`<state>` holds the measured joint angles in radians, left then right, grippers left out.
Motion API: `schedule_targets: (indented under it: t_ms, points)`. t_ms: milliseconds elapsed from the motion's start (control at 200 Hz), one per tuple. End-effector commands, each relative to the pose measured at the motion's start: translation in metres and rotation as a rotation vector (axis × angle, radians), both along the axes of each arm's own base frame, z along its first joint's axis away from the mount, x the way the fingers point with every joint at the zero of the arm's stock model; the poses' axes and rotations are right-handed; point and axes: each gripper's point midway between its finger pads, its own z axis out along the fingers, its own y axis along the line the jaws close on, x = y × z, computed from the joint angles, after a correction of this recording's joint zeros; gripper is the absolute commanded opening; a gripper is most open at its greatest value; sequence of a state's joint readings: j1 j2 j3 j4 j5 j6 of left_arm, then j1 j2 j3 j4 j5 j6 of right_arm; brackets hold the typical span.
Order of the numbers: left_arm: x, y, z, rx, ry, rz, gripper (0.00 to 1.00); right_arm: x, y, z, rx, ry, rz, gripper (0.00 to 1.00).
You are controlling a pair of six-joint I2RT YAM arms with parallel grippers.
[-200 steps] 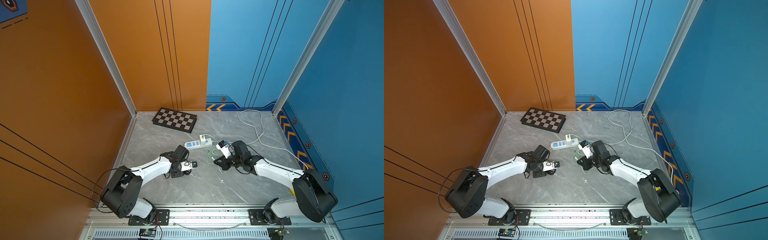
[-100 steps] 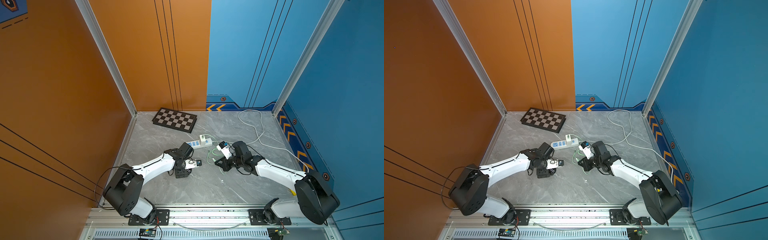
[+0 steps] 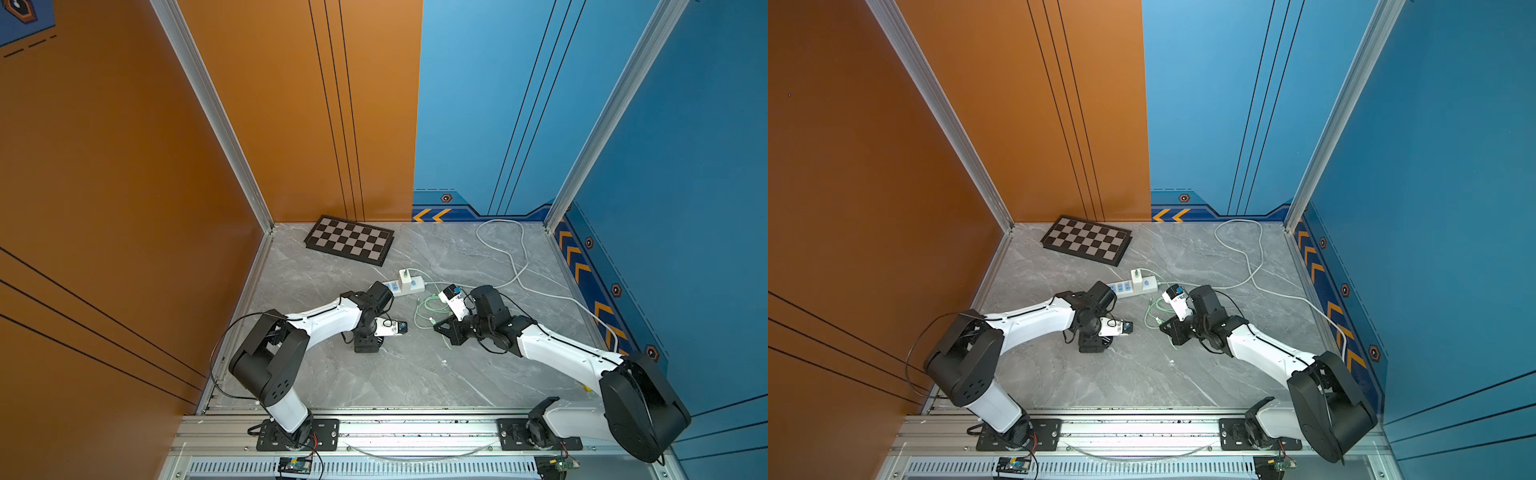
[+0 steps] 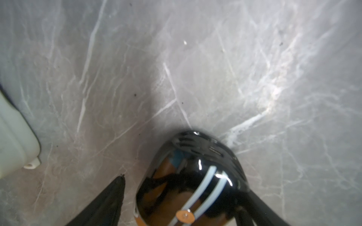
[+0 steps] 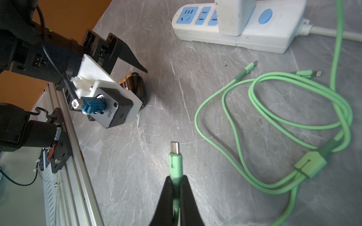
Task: Charge the electric shaver
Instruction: Pick up the electric shaver from the center of the board.
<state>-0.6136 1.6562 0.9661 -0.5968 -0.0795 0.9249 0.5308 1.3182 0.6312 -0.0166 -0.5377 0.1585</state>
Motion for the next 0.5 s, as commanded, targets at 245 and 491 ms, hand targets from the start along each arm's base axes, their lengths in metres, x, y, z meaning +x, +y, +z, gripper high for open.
schedule_targets:
  t_ms: [245, 491]
  points:
    - [-0.014, -0.004, -0.006, -0.012, 0.046, -0.008, 0.78, 0.0, -0.005, 0.001, -0.007, -0.001, -0.027, 0.0]
    - [-0.02, 0.013, -0.009, -0.003, 0.021, 0.094, 0.45, 0.0, -0.005, -0.002, -0.02, 0.012, -0.015, 0.0]
